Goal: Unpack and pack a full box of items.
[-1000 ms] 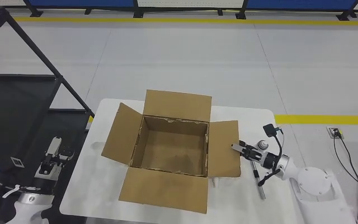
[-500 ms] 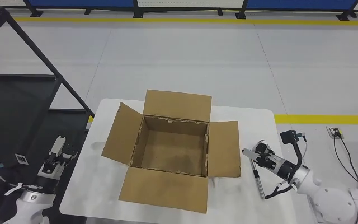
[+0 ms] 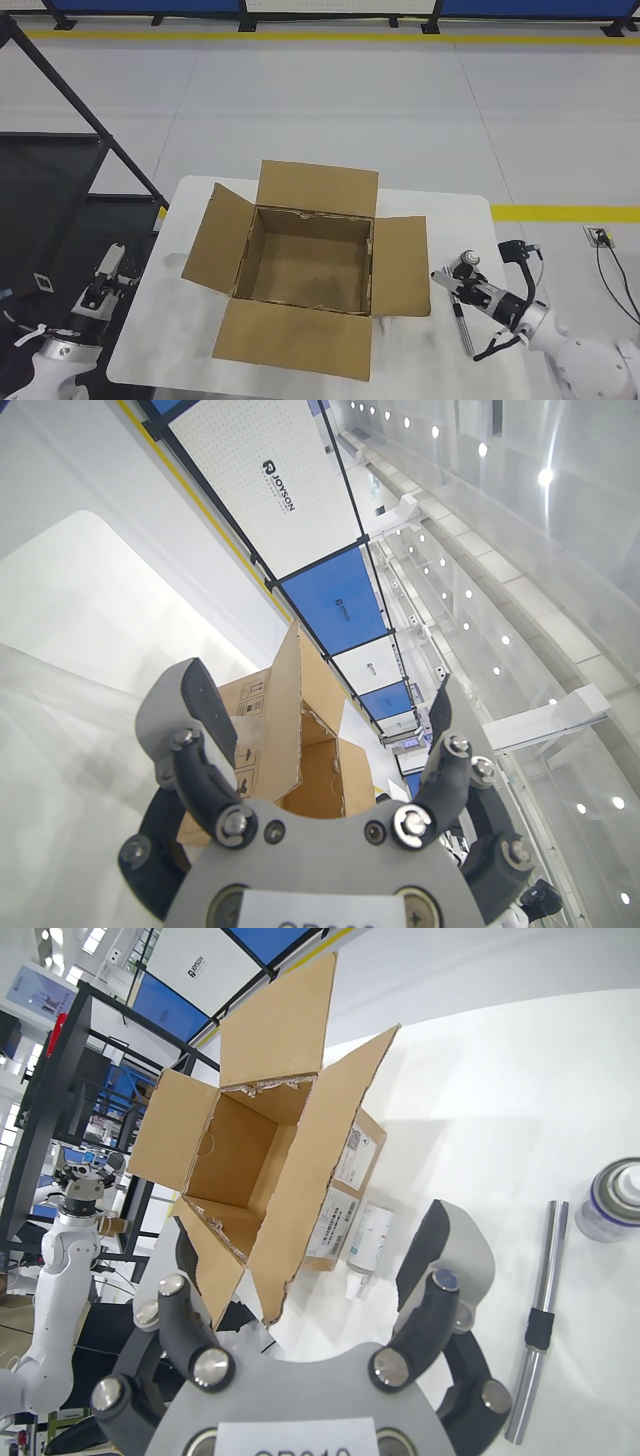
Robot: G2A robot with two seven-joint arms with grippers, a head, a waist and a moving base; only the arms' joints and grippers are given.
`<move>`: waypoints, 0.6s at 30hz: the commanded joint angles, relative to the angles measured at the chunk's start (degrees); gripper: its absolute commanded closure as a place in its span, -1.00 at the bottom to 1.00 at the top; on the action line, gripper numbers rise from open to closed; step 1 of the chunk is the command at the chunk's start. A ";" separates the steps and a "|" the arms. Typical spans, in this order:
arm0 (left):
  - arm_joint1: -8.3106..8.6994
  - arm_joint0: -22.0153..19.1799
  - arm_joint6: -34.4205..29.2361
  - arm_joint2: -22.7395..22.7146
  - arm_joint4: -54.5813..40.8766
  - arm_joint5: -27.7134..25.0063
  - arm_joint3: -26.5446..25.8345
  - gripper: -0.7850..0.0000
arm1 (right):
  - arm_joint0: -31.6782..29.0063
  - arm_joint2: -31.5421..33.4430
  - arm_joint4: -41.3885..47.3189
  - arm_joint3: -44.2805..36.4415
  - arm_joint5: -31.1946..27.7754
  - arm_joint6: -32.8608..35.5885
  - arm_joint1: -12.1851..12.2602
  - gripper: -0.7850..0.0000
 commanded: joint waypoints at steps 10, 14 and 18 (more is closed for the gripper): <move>0.71 2.28 -8.28 2.37 5.62 -6.69 1.12 -1.00 | -0.83 1.66 6.07 4.76 -13.51 7.86 1.38 -1.00; 0.83 3.51 -9.66 3.48 7.29 -8.45 0.88 -1.00 | -1.09 1.45 3.65 5.42 -16.38 9.03 1.86 -1.00; 0.86 3.73 -8.76 4.41 8.22 -8.76 1.13 -1.00 | -1.46 1.31 -4.57 4.79 -16.24 6.34 2.19 -1.00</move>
